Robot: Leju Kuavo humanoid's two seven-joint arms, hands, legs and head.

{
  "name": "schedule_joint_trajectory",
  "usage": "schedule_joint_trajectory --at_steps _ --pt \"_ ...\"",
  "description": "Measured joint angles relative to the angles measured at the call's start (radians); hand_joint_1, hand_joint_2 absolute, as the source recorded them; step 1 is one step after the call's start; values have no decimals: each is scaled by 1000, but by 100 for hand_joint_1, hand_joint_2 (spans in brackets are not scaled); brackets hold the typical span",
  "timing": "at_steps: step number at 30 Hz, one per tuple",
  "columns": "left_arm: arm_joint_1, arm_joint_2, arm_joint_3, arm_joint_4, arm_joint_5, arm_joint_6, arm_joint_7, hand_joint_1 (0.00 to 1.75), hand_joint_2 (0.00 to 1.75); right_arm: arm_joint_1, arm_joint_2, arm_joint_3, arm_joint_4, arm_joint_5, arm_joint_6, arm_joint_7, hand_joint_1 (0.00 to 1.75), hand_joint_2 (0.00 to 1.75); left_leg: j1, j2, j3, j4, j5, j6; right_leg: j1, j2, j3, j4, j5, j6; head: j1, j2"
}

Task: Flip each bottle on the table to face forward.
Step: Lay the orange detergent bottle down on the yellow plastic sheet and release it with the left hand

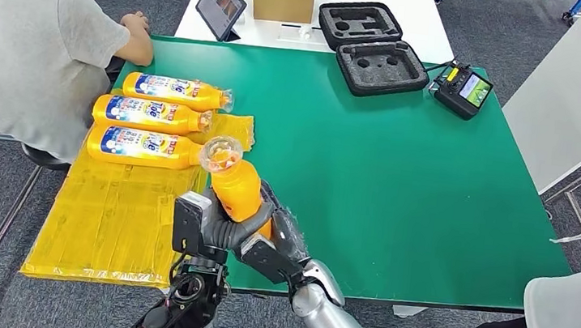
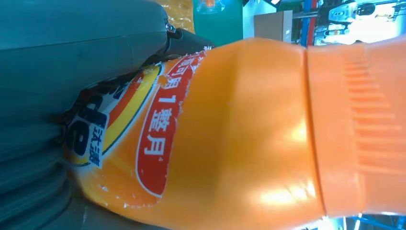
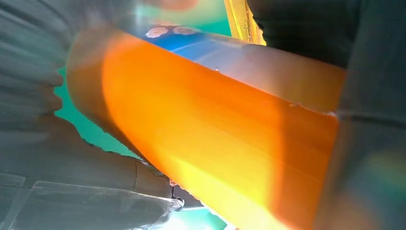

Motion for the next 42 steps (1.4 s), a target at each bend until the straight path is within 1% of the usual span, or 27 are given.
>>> schedule_joint_trajectory --at_steps 4,15,21,26,28,30,33,35,38,42 --pt "-11 0 1 18 17 -23 0 175 175 0 0 2 6 -15 -2 0 0 175 0 0 0 0 0 0 0 0 0 0 0 0 0 0" --pt "-22 0 2 36 24 -32 0 175 175 -1 0 2 12 -21 0 0 0 175 0 0 0 0 0 0 0 0 0 0 0 0 0 0" --pt "-27 6 0 50 46 -47 0 175 175 -1 1 1 21 -73 48 -9 0 175 0 0 0 0 0 0 0 0 0 0 0 0 0 0" --pt "-17 32 -1 25 -46 -11 0 175 175 -1 3 1 33 -114 87 -18 0 175 0 0 0 0 0 0 0 0 0 0 0 0 0 0" --pt "-14 53 0 5 -101 14 0 175 175 2 3 1 36 -126 93 -19 0 175 0 0 0 0 0 0 0 0 0 0 0 0 0 0" --pt "-12 82 3 -19 -183 61 0 175 175 9 3 0 38 -138 93 -20 0 175 0 0 0 0 0 0 0 0 0 0 0 0 0 0" --pt "-12 153 14 -48 -388 183 4 175 175 29 -5 -8 38 -162 91 -21 0 175 0 0 0 0 0 0 1 0 0 0 0 0 0 0" --pt "-14 213 38 -54 -531 234 21 175 175 46 -16 -20 36 -183 90 -21 0 175 1 0 0 0 0 0 1 0 -1 0 0 0 0 0" --pt "-23 299 93 -59 -674 242 69 175 175 66 -36 -34 28 -210 93 -21 0 175 2 0 0 0 0 -1 1 0 -1 0 0 -1 0 0" --pt "-29 377 175 -82 -757 243 108 175 175 77 -52 -44 21 -222 94 -21 0 175 3 1 0 0 1 -1 1 0 -1 0 0 -1 0 0"
